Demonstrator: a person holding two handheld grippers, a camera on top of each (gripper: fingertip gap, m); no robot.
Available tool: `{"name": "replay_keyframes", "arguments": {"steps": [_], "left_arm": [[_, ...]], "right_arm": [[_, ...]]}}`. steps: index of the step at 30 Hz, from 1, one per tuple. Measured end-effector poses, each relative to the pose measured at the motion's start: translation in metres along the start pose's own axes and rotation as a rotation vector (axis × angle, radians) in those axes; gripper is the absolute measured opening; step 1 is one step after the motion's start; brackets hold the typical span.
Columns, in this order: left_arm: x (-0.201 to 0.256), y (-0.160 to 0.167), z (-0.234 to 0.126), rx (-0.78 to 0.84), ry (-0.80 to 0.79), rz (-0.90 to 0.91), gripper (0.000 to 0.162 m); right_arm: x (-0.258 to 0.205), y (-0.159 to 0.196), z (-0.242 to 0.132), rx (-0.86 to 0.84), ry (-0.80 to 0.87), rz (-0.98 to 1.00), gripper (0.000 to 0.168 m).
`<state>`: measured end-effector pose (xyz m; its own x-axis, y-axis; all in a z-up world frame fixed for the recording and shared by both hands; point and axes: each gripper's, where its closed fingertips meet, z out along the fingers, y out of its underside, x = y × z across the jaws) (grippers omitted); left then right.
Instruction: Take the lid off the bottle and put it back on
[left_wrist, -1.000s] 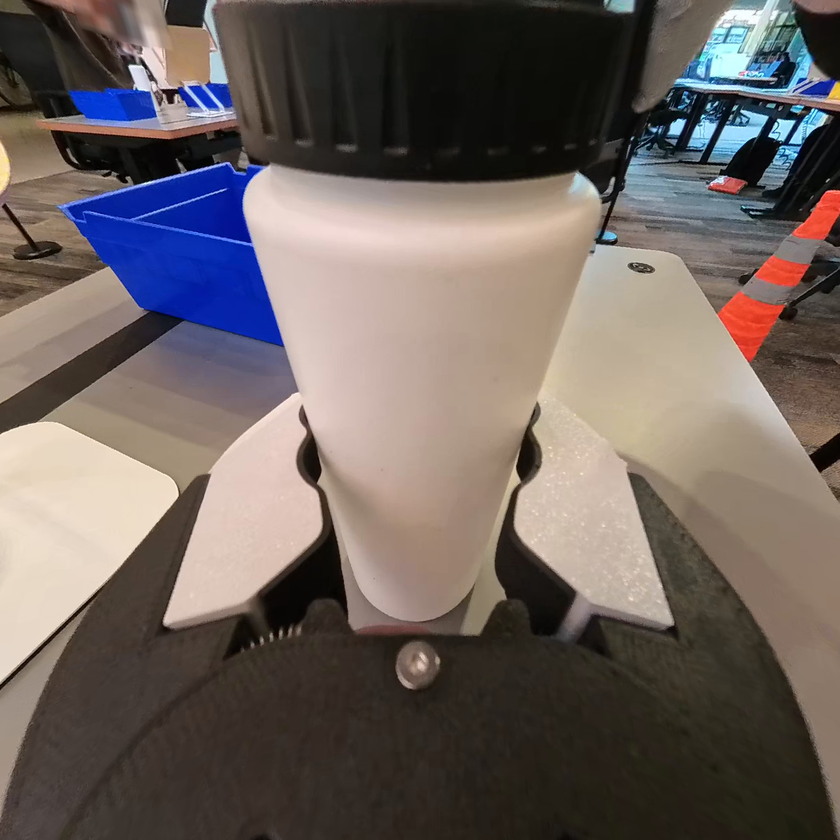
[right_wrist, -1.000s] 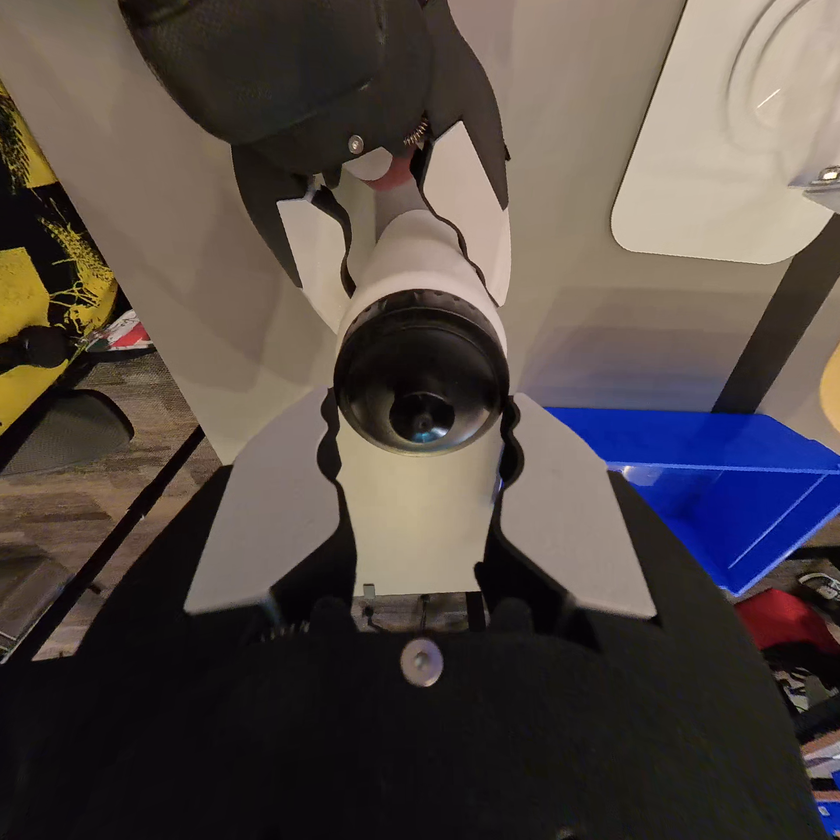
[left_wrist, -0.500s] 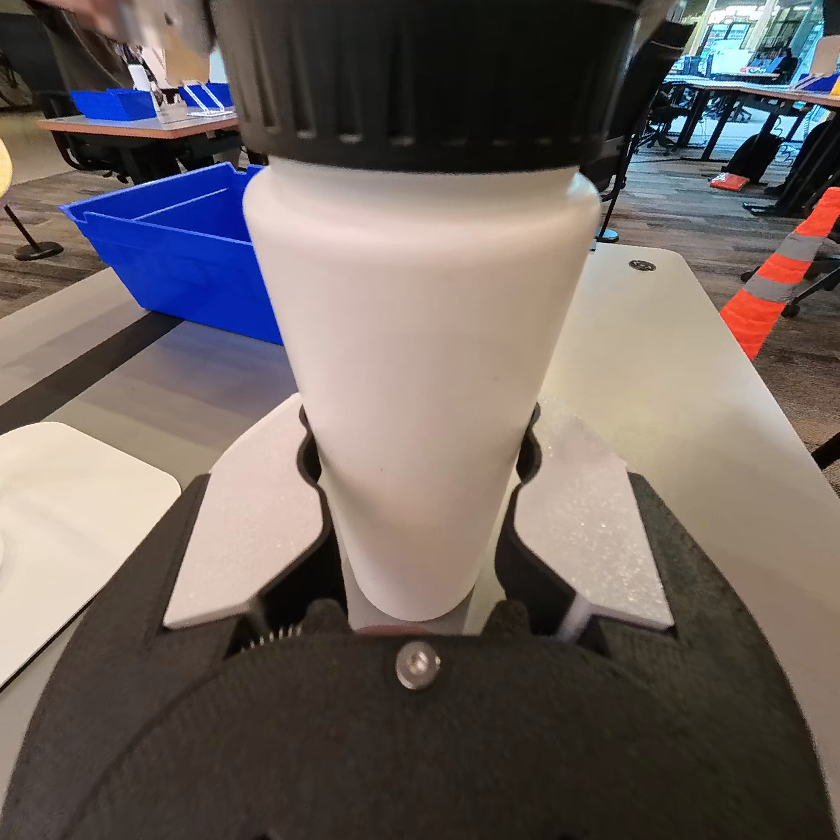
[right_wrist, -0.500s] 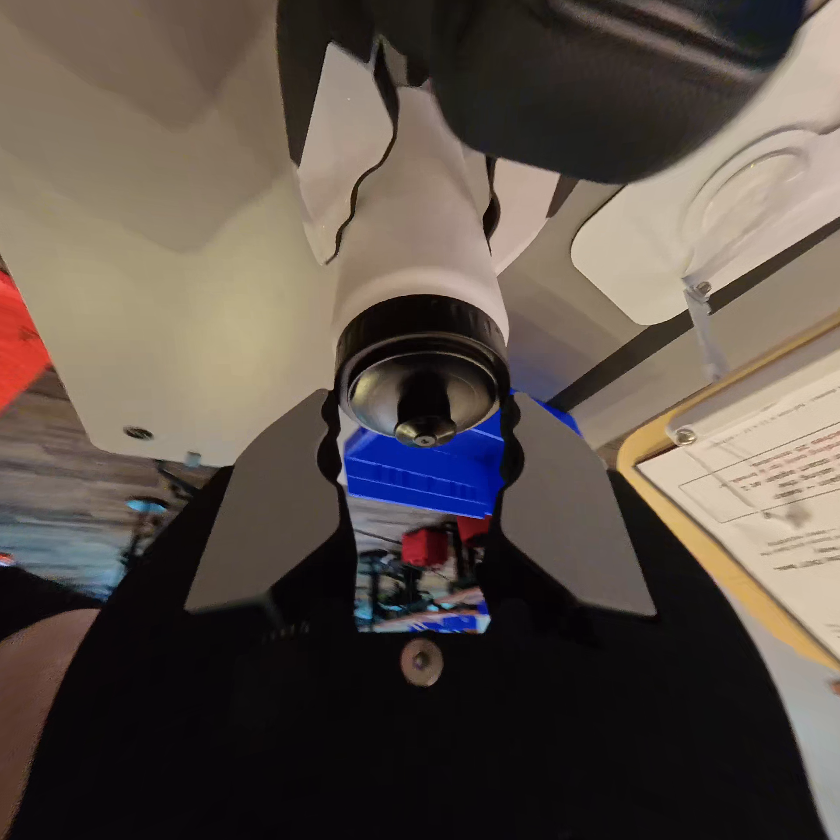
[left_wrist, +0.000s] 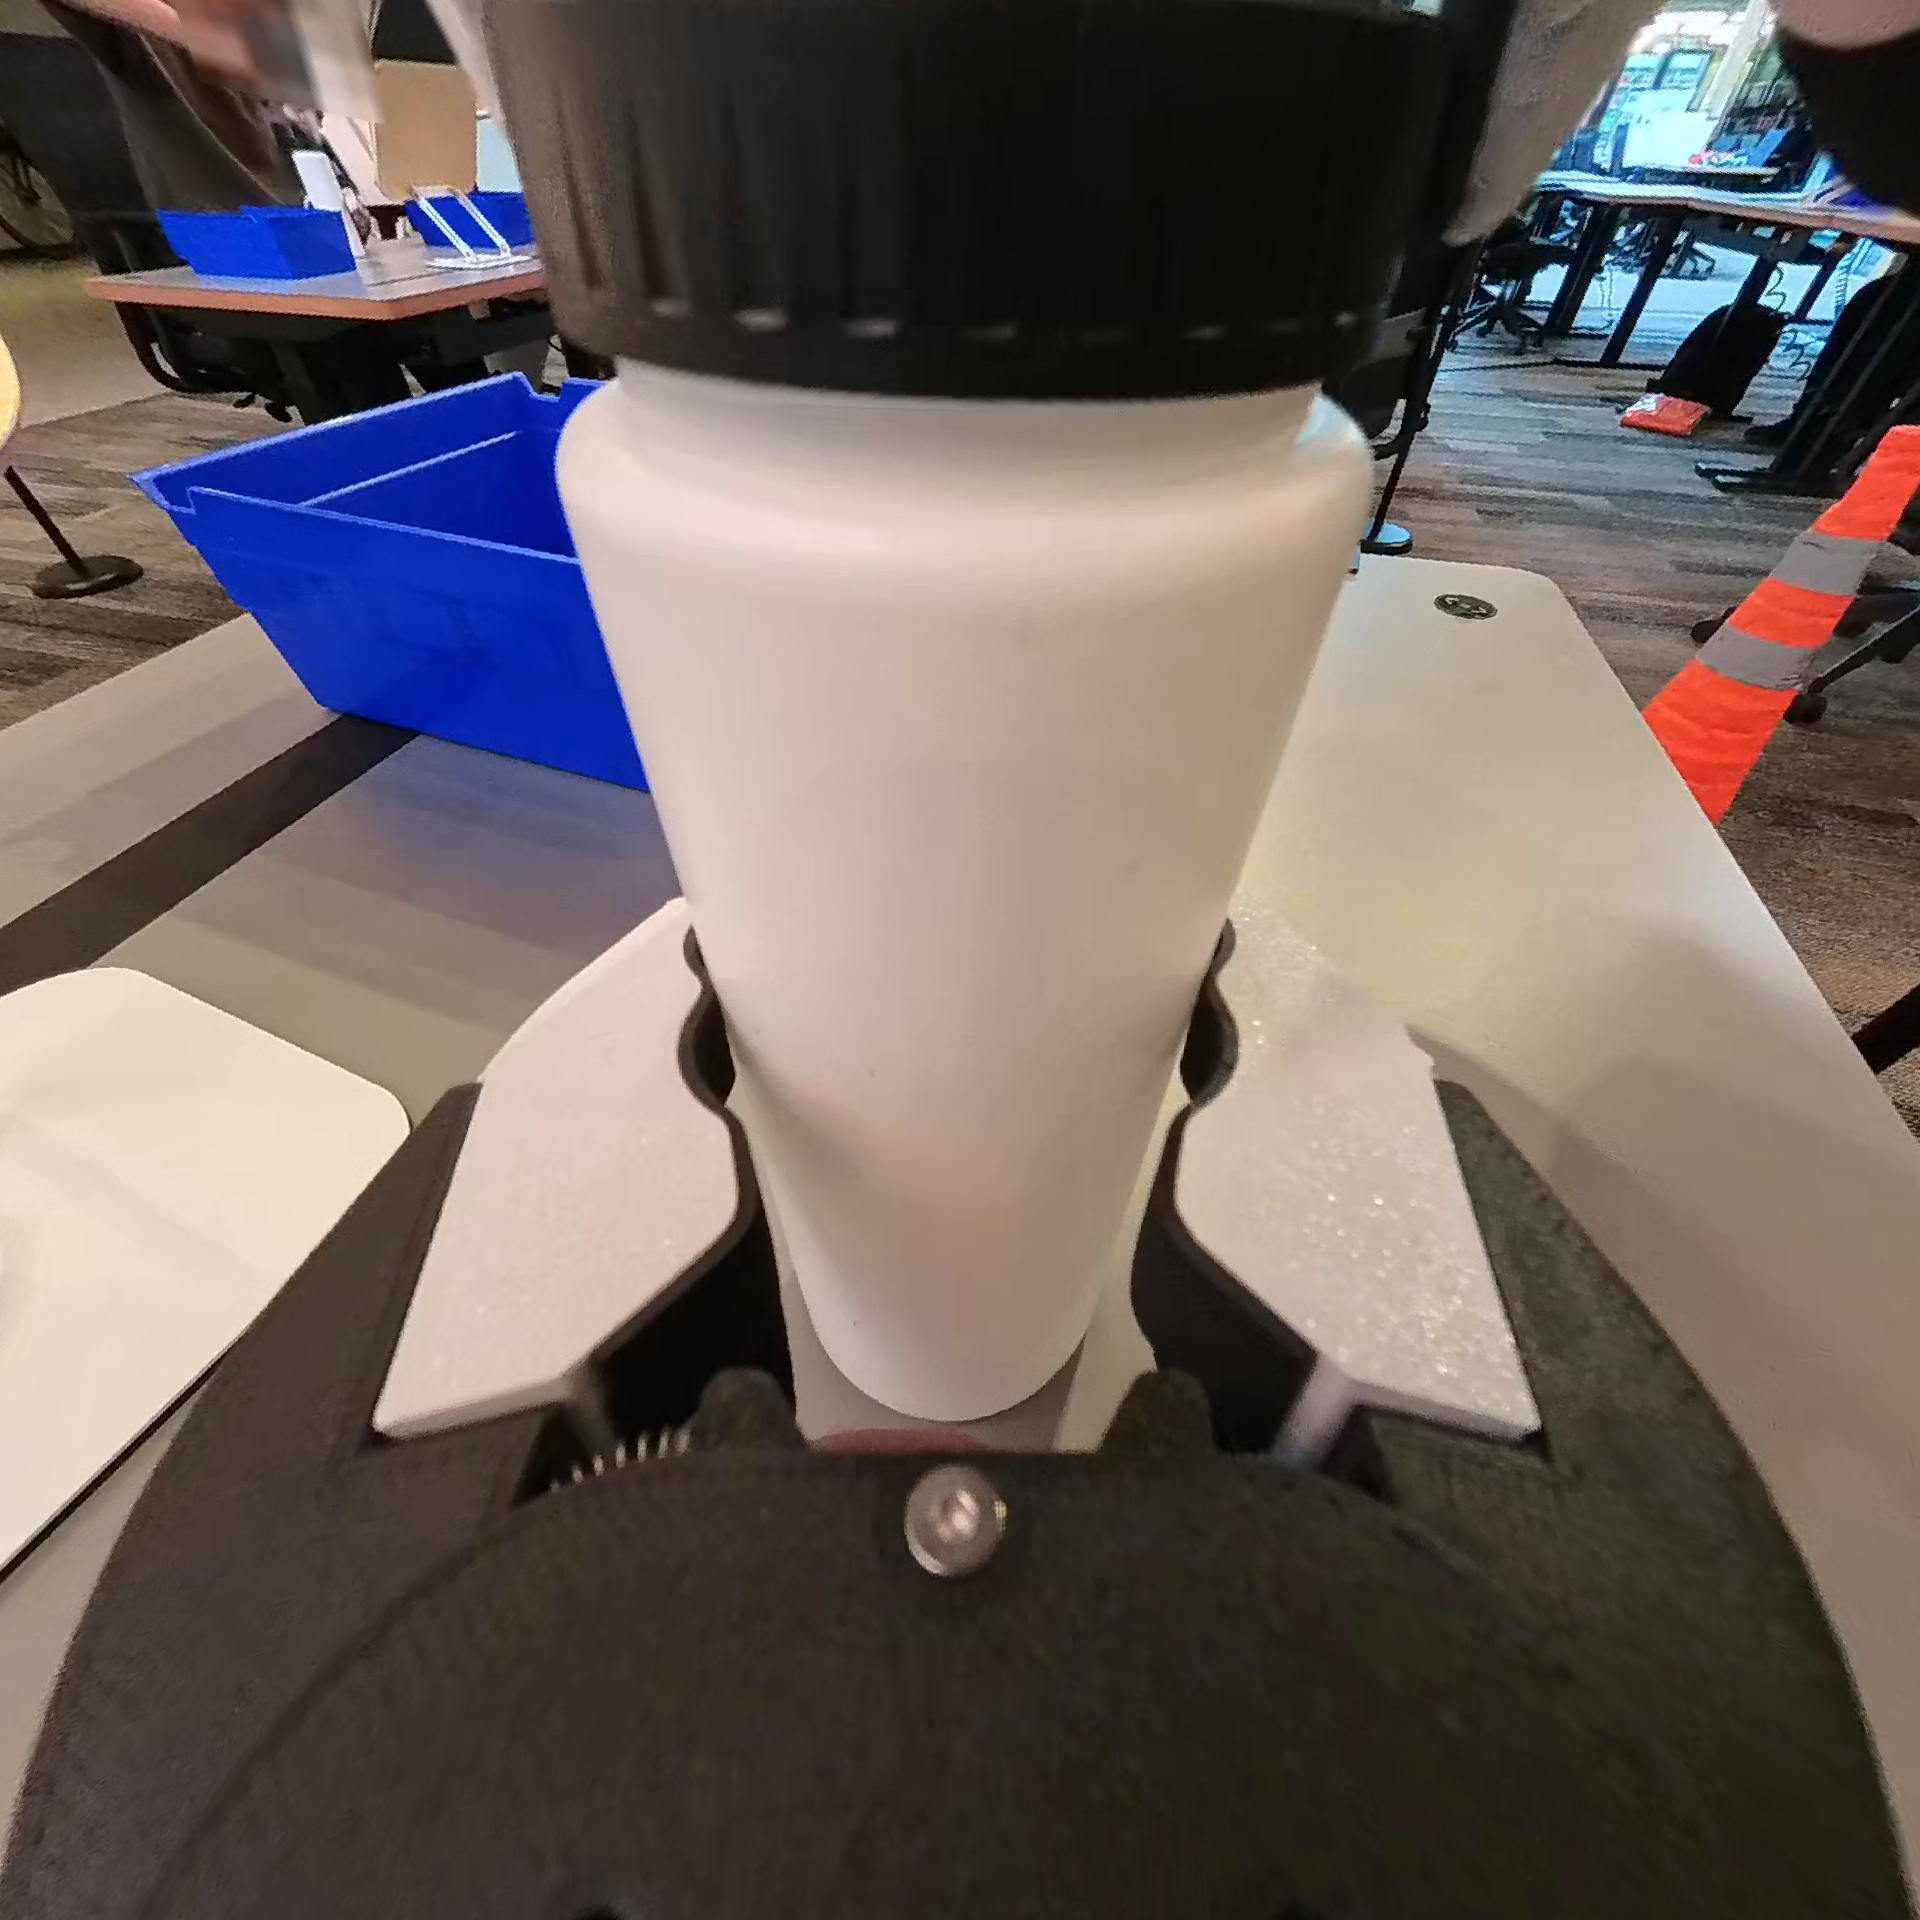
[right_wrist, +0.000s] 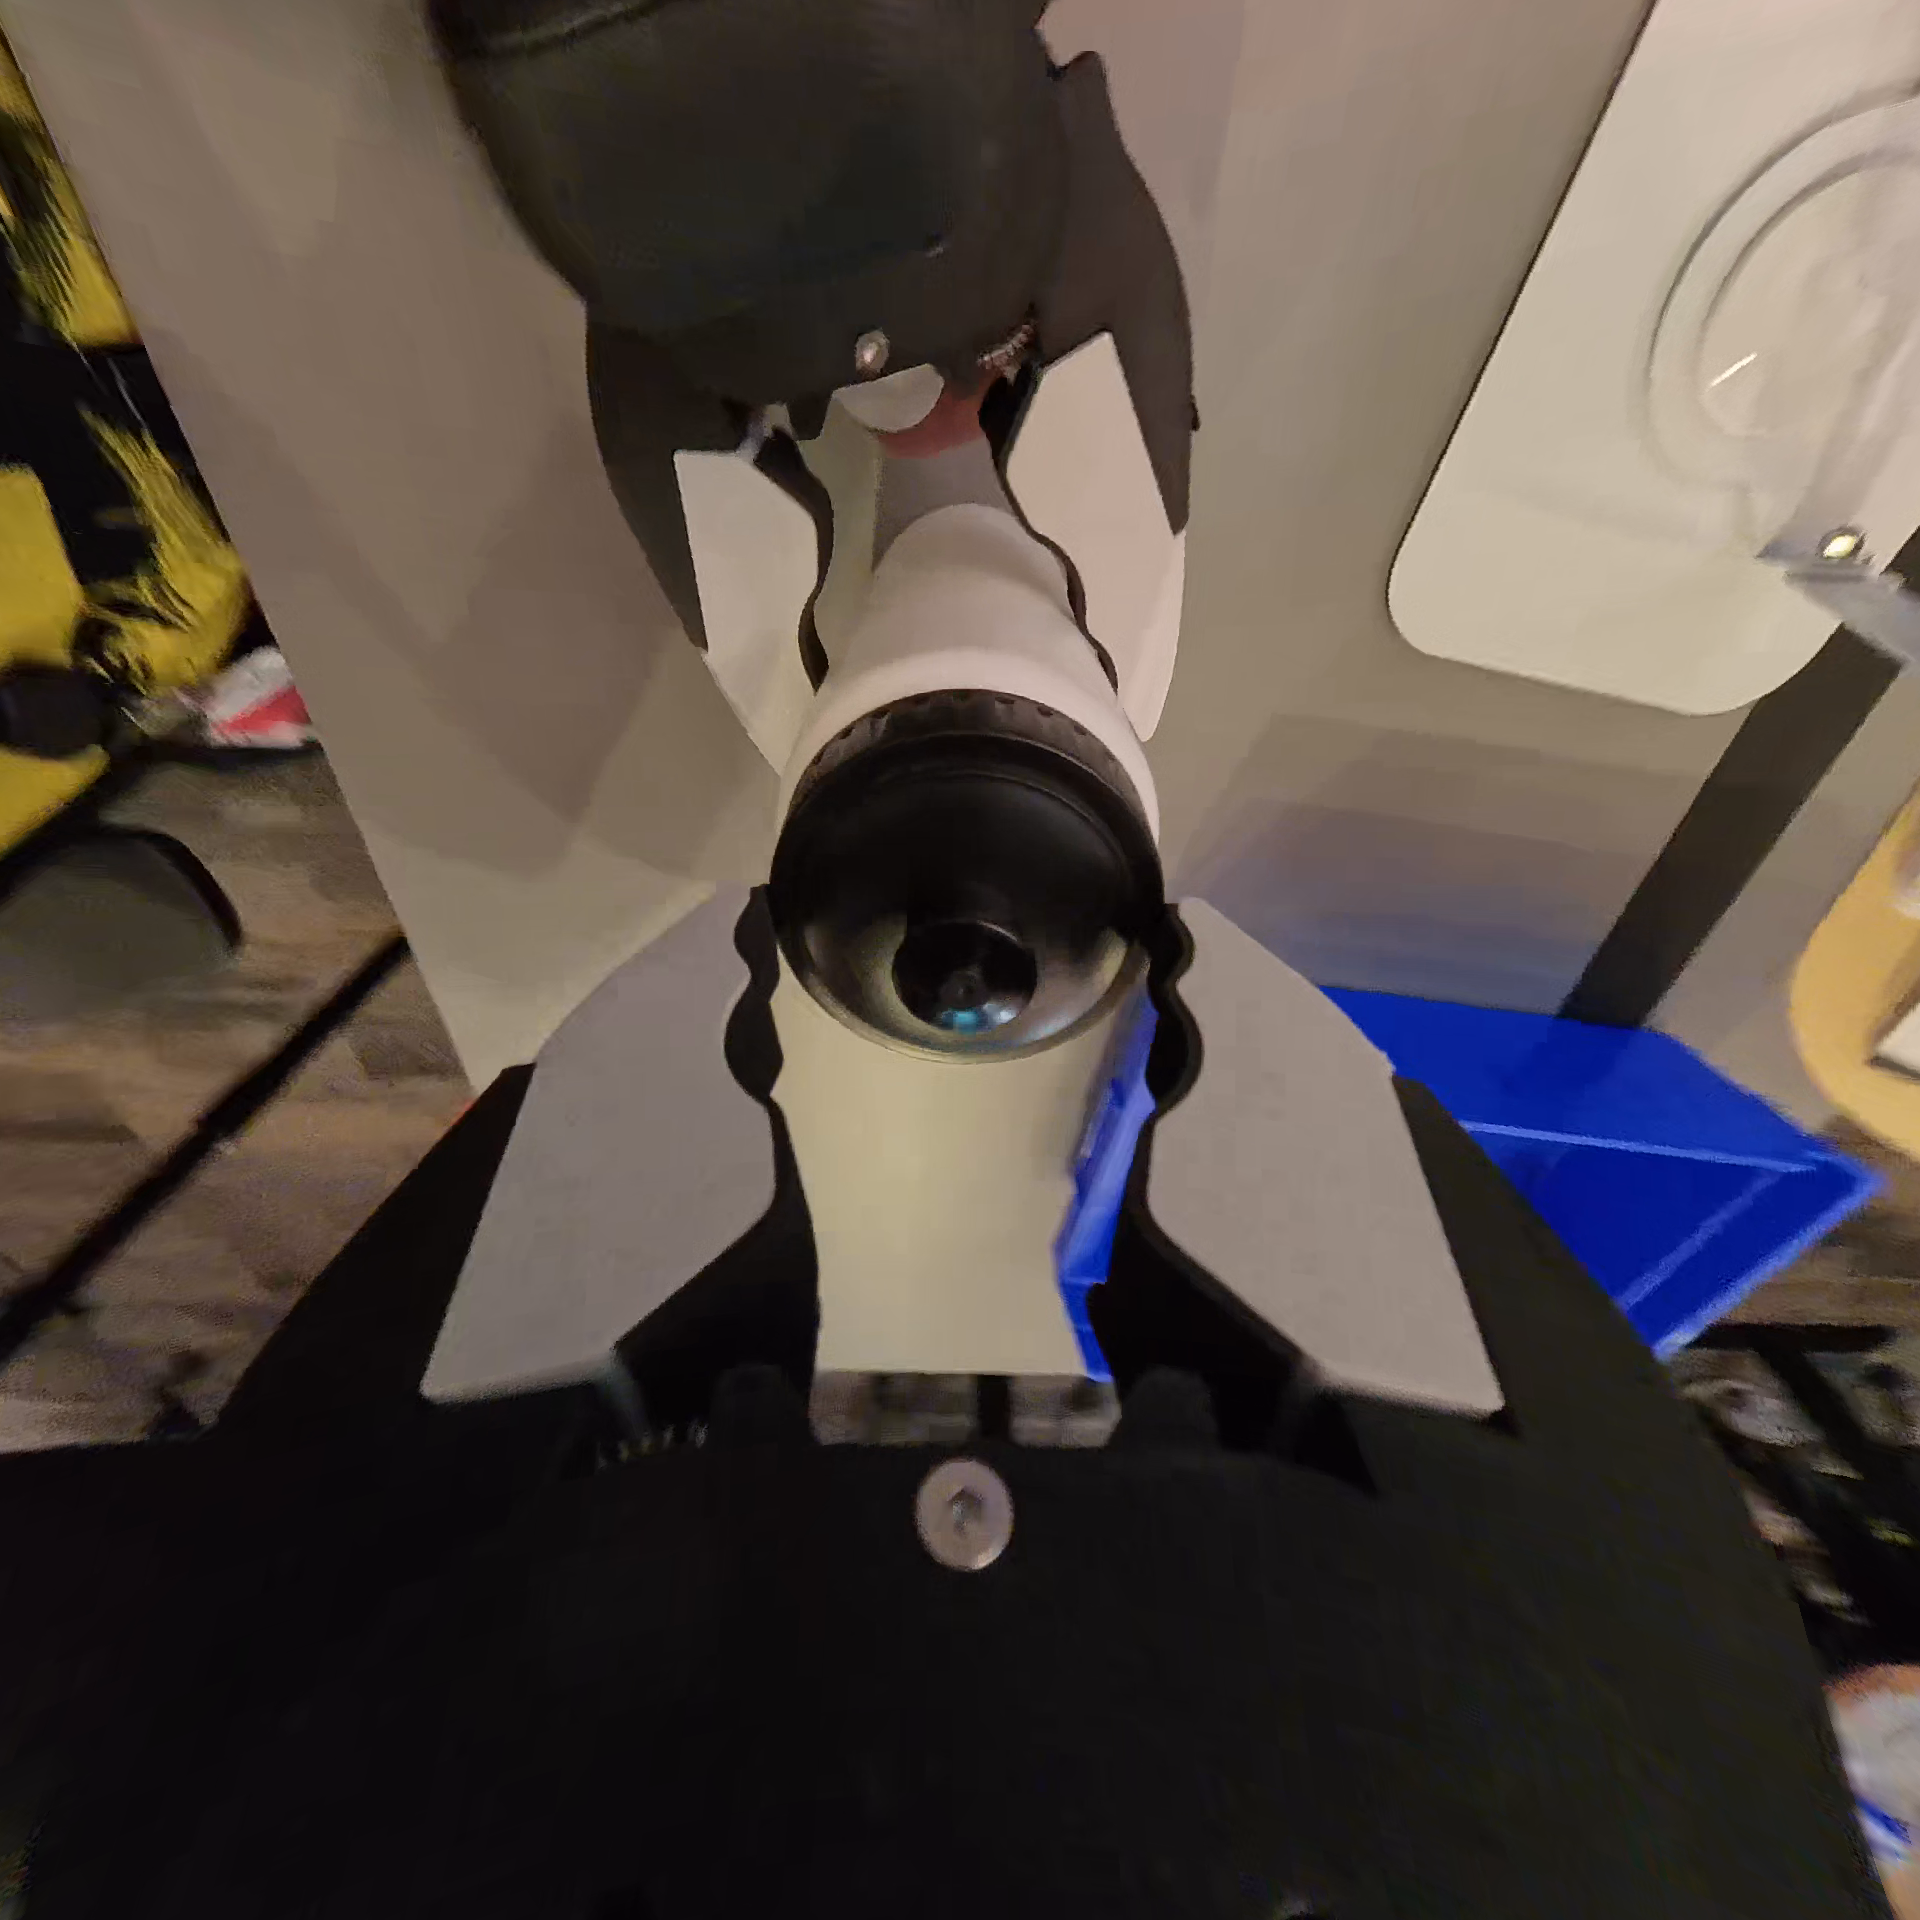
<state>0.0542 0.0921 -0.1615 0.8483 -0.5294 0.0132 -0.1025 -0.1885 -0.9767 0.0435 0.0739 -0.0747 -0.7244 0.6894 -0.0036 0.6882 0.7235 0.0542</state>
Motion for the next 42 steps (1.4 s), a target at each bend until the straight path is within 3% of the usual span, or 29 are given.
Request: {"name": "replay_keyframes", "arguments": {"steps": [6,10,13,15,17,19,22,27,31,33,37,40,42], "left_arm": [[0.0,0.0,0.0,0.0,0.002,0.004,0.086],[0.0,0.0,0.0,0.002,0.003,-0.003,0.086],[0.0,0.0,0.0,0.001,0.002,-0.001,0.086],[0.0,0.0,0.0,0.002,0.003,-0.003,0.086],[0.0,0.0,0.001,0.004,0.004,-0.004,0.086],[0.0,0.0,0.001,0.003,0.006,-0.006,0.086],[0.0,0.0,0.001,0.004,0.007,-0.005,0.086],[0.001,0.0,0.001,0.003,0.007,0.0,0.086],[0.0,0.0,0.0,0.004,0.007,-0.004,0.086],[-0.001,0.0,0.0,0.005,0.009,-0.005,0.086],[0.0,0.0,0.0,0.002,0.008,-0.002,0.086],[0.0,0.0,0.0,0.002,0.008,-0.002,0.086],[0.001,0.0,0.001,0.002,0.009,-0.001,0.086]], "right_arm": [[0.003,0.004,-0.001,-0.222,0.119,-0.419,0.069],[0.005,0.003,-0.002,-0.266,0.117,-0.371,0.069],[0.002,0.003,0.0,-0.185,0.065,-0.168,0.1],[0.003,0.005,0.0,-0.131,0.064,-0.08,0.097],[0.0,0.003,0.002,-0.073,0.033,-0.024,0.079],[0.001,0.002,0.004,-0.034,0.024,0.0,0.072],[0.001,0.002,0.003,-0.04,0.042,-0.082,0.072],[0.004,0.006,0.001,-0.224,0.143,-0.378,0.071],[0.007,0.006,0.0,-0.32,0.185,-0.476,0.077],[0.007,0.005,0.0,-0.301,0.18,-0.441,0.083],[-0.003,0.004,-0.001,-0.168,0.068,-0.186,0.095],[-0.002,0.007,0.001,-0.082,0.032,-0.015,0.09],[0.0,0.007,0.004,-0.032,0.015,0.041,0.078]]}}
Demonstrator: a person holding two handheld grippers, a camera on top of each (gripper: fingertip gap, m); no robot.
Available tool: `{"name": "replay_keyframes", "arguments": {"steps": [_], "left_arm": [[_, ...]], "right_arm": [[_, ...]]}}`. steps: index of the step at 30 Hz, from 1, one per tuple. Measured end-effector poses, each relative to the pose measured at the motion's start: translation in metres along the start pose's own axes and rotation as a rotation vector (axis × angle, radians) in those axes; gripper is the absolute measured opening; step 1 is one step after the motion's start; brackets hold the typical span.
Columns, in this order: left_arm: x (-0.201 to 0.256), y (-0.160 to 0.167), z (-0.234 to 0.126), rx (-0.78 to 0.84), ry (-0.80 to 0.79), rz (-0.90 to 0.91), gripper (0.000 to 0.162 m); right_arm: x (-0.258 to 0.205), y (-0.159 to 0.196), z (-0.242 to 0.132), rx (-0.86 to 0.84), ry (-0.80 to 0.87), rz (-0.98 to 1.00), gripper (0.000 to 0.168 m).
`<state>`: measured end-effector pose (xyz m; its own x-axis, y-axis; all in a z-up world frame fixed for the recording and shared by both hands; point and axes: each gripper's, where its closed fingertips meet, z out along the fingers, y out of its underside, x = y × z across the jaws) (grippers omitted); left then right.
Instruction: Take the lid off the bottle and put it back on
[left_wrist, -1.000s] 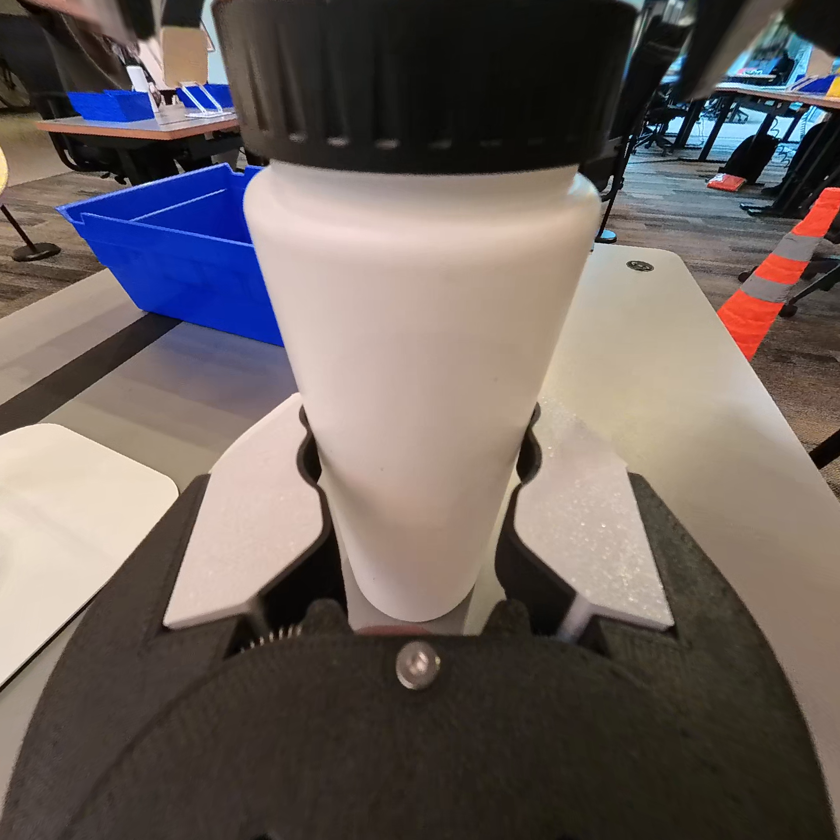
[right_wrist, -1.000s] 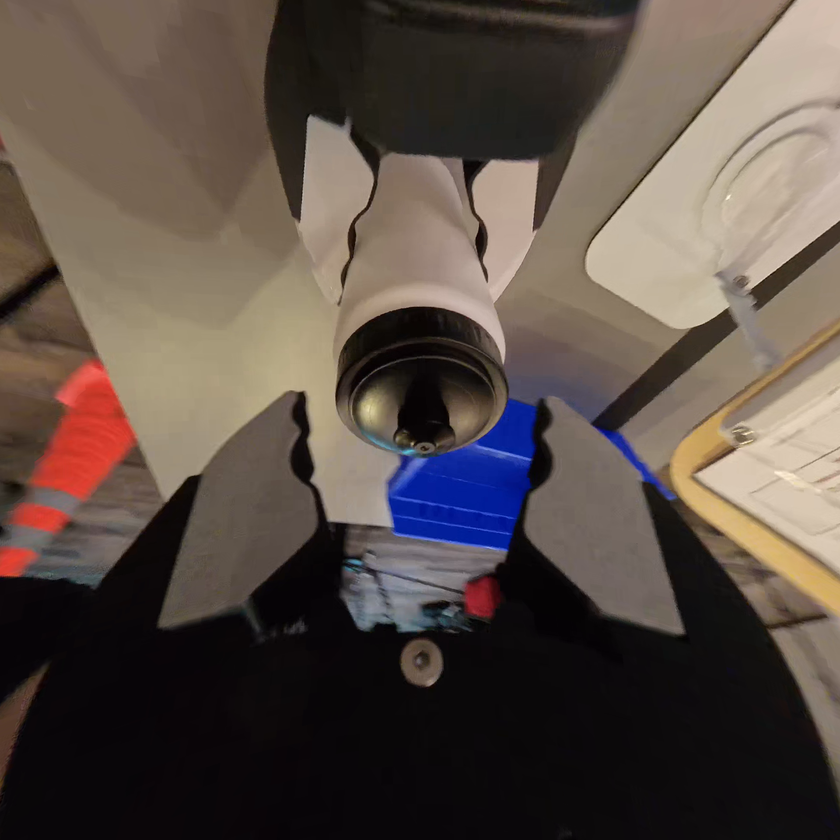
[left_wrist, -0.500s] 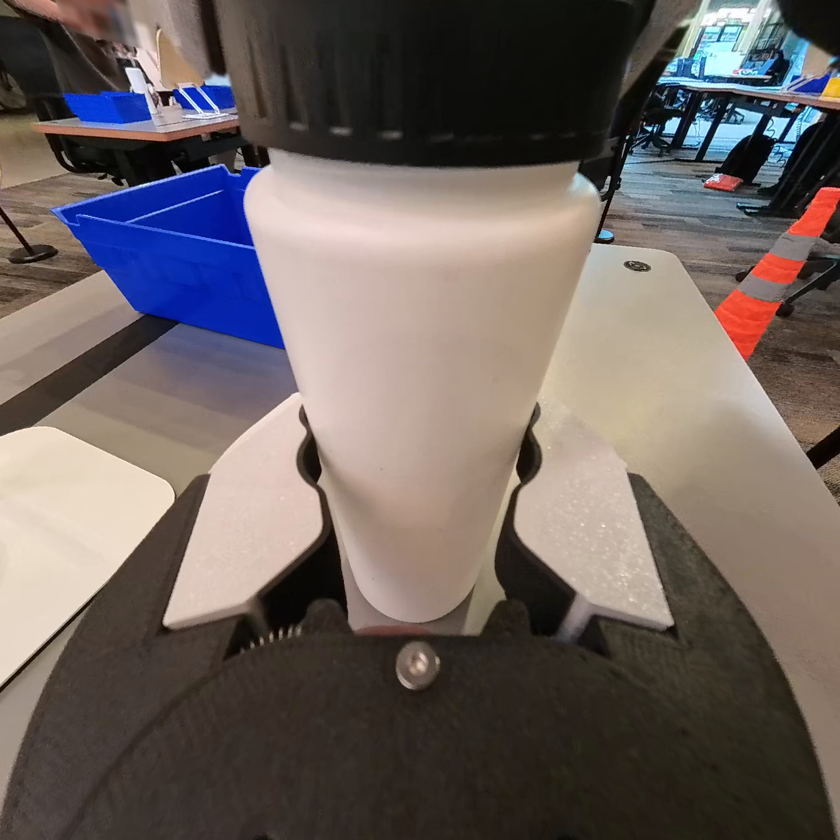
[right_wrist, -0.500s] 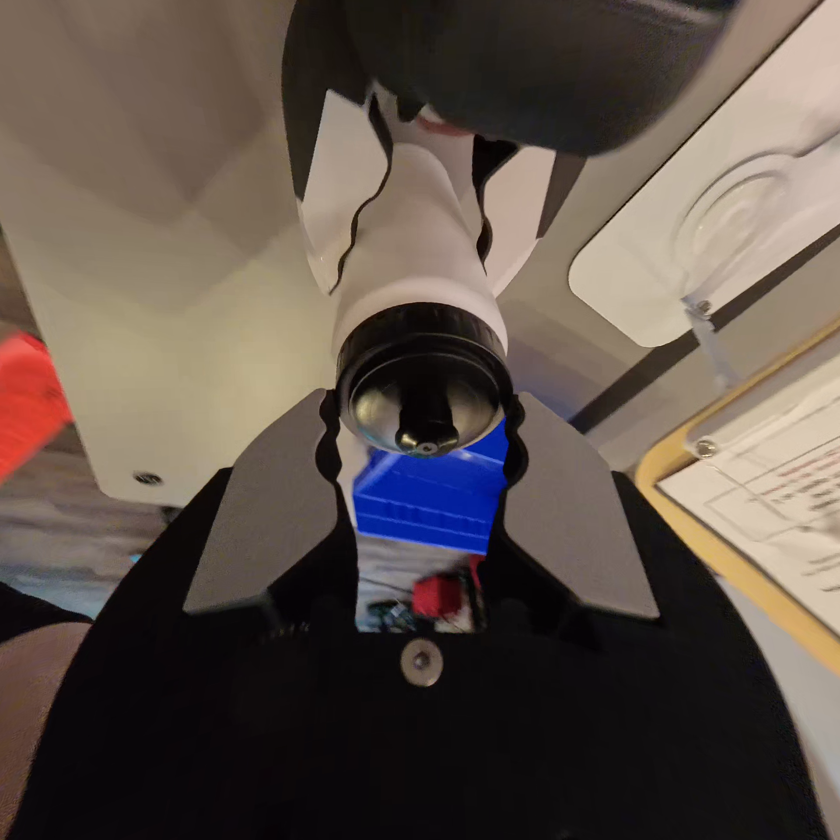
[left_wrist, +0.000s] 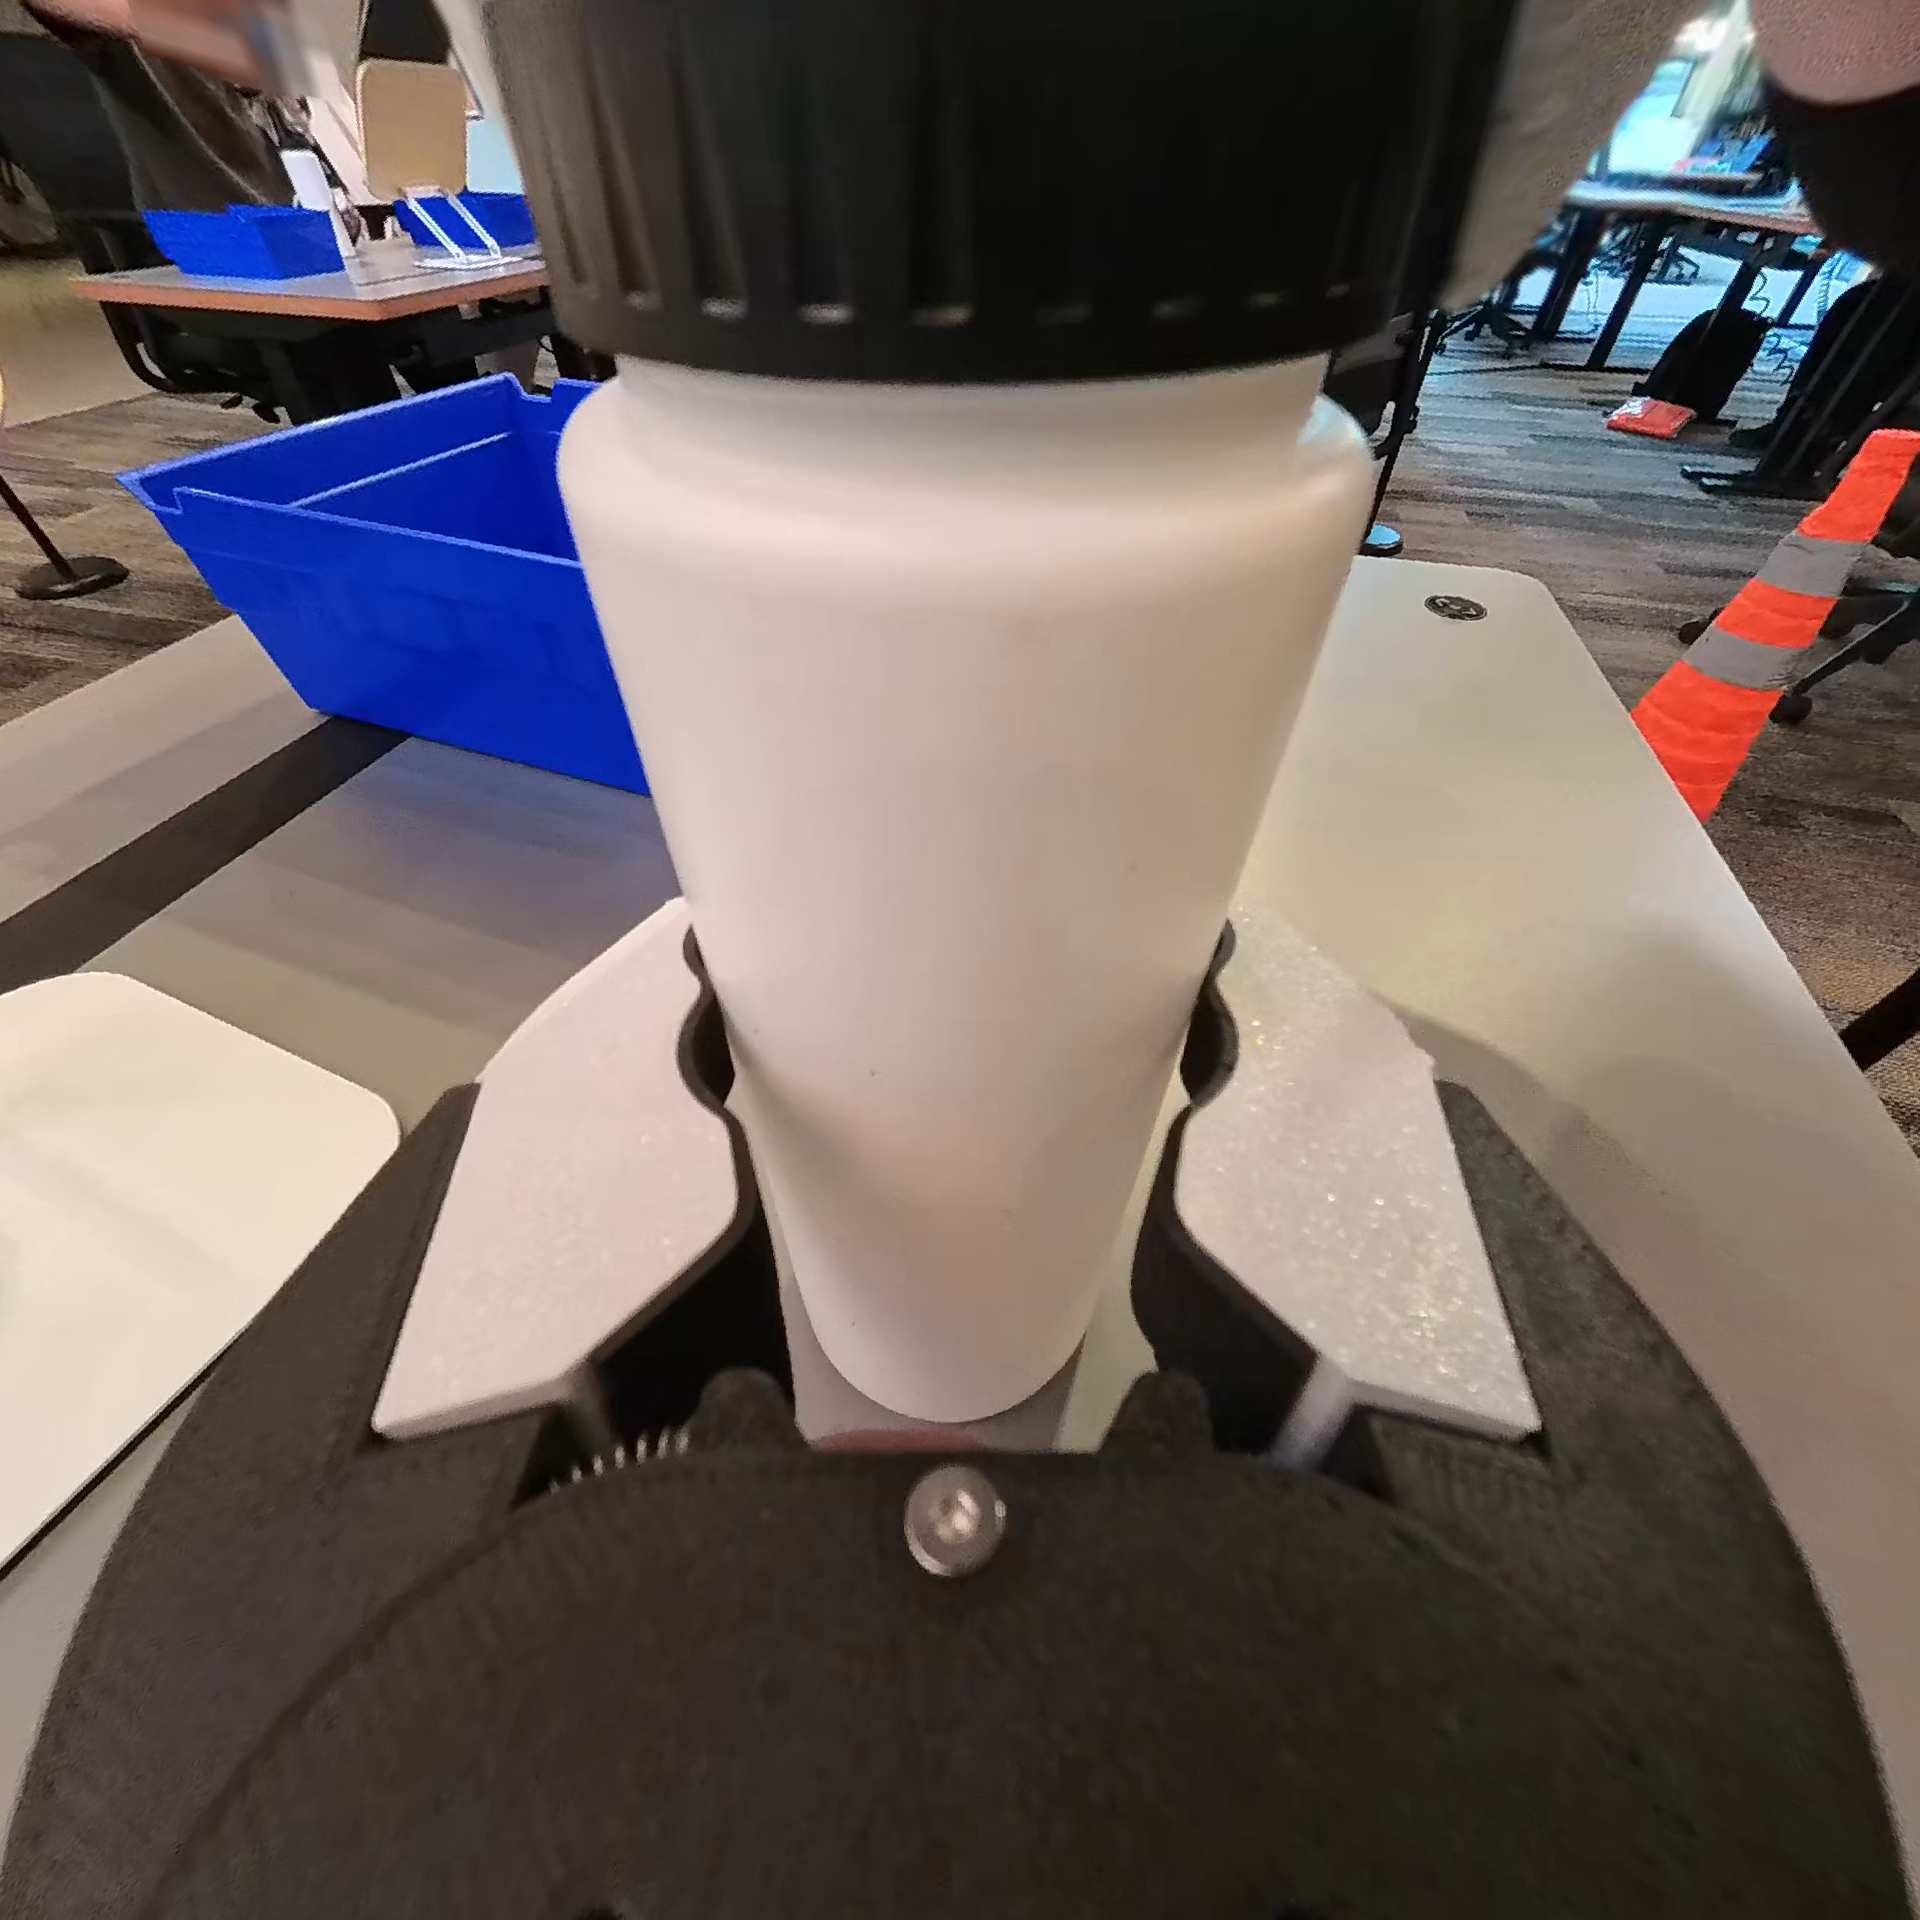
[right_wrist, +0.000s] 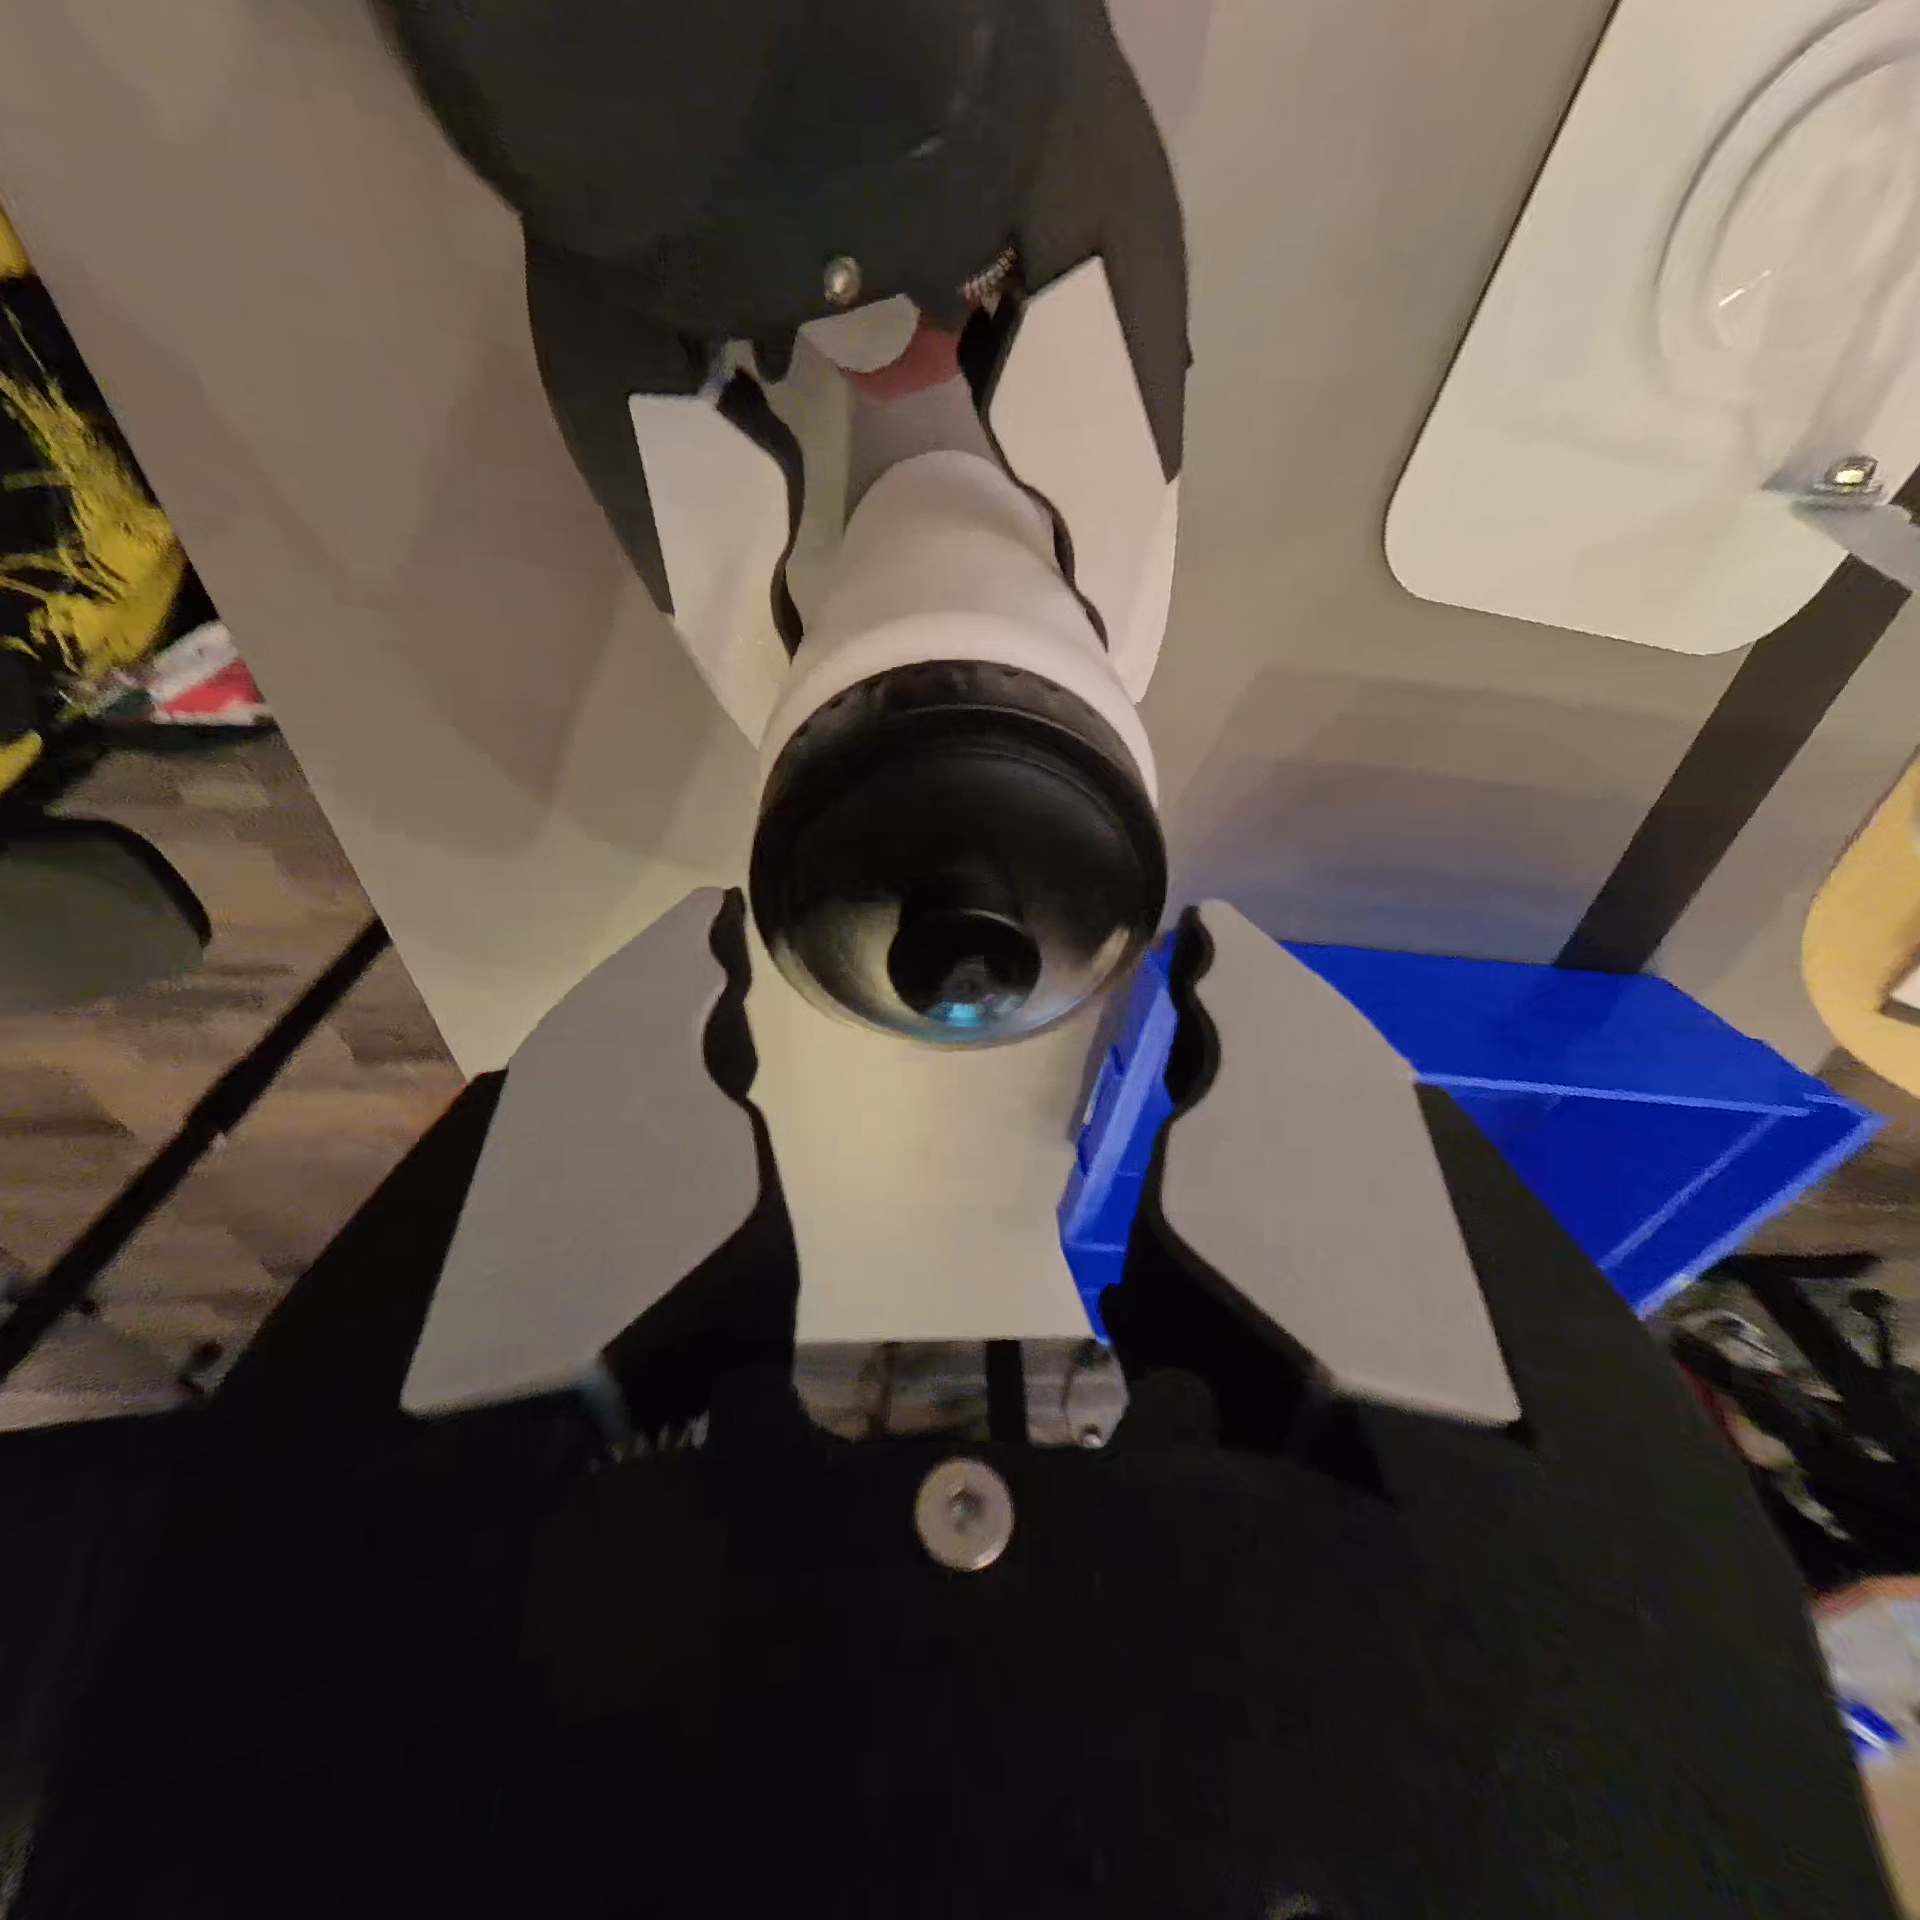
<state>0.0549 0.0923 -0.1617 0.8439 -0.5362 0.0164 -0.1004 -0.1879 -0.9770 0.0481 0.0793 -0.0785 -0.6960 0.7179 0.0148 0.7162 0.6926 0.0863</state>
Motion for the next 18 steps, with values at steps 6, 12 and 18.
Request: {"name": "replay_keyframes", "arguments": {"steps": [6,12,18], "left_arm": [[0.0,0.0,0.0,0.002,0.001,-0.005,0.086],[-0.001,0.0,-0.001,0.002,-0.001,-0.004,0.086],[0.0,0.0,0.0,-0.003,0.001,0.004,0.086]], "right_arm": [[0.001,-0.001,0.001,-0.022,0.018,-0.135,0.073],[0.008,0.002,-0.003,-0.267,0.167,-0.51,0.072],[0.006,-0.005,-0.005,-0.174,0.074,-0.313,0.097]]}}
